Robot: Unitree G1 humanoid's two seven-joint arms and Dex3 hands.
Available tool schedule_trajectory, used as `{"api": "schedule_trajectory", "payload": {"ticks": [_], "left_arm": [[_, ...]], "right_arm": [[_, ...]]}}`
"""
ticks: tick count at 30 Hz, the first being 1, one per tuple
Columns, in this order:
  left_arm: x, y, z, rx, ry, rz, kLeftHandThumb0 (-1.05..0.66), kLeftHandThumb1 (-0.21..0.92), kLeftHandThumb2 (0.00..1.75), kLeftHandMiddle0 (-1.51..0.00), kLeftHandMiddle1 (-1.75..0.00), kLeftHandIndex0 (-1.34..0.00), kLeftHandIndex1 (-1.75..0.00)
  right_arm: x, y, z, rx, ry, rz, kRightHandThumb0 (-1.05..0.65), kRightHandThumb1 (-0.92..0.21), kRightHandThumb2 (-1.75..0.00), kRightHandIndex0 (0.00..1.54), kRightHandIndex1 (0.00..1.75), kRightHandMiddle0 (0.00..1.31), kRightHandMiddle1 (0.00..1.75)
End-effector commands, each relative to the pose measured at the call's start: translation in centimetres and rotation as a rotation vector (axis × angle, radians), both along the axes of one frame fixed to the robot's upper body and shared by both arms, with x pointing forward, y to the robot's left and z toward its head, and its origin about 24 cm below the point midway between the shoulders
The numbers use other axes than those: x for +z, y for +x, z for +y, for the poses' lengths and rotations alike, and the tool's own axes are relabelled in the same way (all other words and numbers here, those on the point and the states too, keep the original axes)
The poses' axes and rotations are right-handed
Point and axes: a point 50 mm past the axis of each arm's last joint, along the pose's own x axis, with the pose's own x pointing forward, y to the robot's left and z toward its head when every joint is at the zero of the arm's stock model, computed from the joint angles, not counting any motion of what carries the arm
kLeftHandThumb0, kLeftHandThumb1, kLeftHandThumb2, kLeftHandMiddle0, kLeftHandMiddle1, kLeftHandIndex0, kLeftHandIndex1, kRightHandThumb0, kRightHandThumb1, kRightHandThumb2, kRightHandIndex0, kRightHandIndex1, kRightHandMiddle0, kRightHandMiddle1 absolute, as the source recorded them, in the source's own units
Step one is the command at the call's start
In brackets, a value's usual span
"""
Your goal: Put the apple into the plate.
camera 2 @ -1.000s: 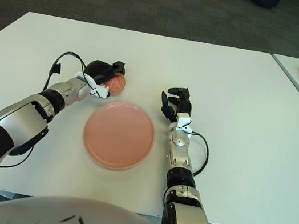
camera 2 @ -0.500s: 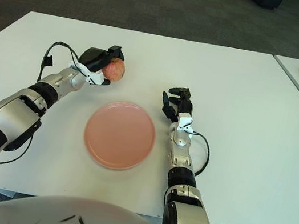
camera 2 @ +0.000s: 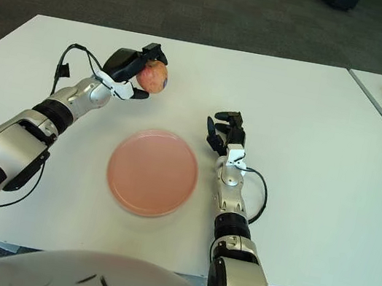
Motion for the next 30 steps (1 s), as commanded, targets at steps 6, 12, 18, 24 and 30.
{"api": "schedule_trajectory", "payload": {"ticks": [6,12,18,24,30], "left_arm": [[1.8,-1.0,0.1,-0.104,-0.053,-0.056,0.0,-0.02,1.67,-0.87,-1.67,-0.65,-1.75],[2.2,-2.6,-0.5,-0.197,-0.069,-0.063,0.0,-0.02,1.67,-0.88,-1.65,-0.65,-1.75],[1.6,-4.2,-1.4,-0.273,-0.038,-0.033,0.0,-0.02,1.67,-0.88,-1.65,-0.65,-1.75],[1.7,-5.0,-1.8,-0.32,0.009,-0.028,0.0,-0.02,1.66,-0.88,-1.64,-0.65,-1.75],[1.5,-6.1,-2.1,-0.363,0.057,-0.022,0.0,-0.01,1.66,-0.88,-1.64,-0.64,-1.75]], "right_arm": [[-3.1,-1.9,0.0,-0.006,0.017,0.164,-0.01,-0.82,-0.54,0.43,1.45,0.25,1.63],[-3.1,-1.9,0.1,-0.004,0.019,0.166,-0.01,-0.85,-0.49,0.42,1.44,0.25,1.63],[-3.1,-1.9,0.0,0.005,0.023,0.172,-0.01,-0.85,-0.48,0.42,1.44,0.24,1.62],[-3.1,-1.9,-0.1,0.008,0.025,0.17,-0.01,-0.86,-0.48,0.41,1.45,0.23,1.63],[-3.0,-1.9,-0.1,-0.001,0.022,0.167,-0.01,-0.87,-0.47,0.4,1.45,0.23,1.64]]}}
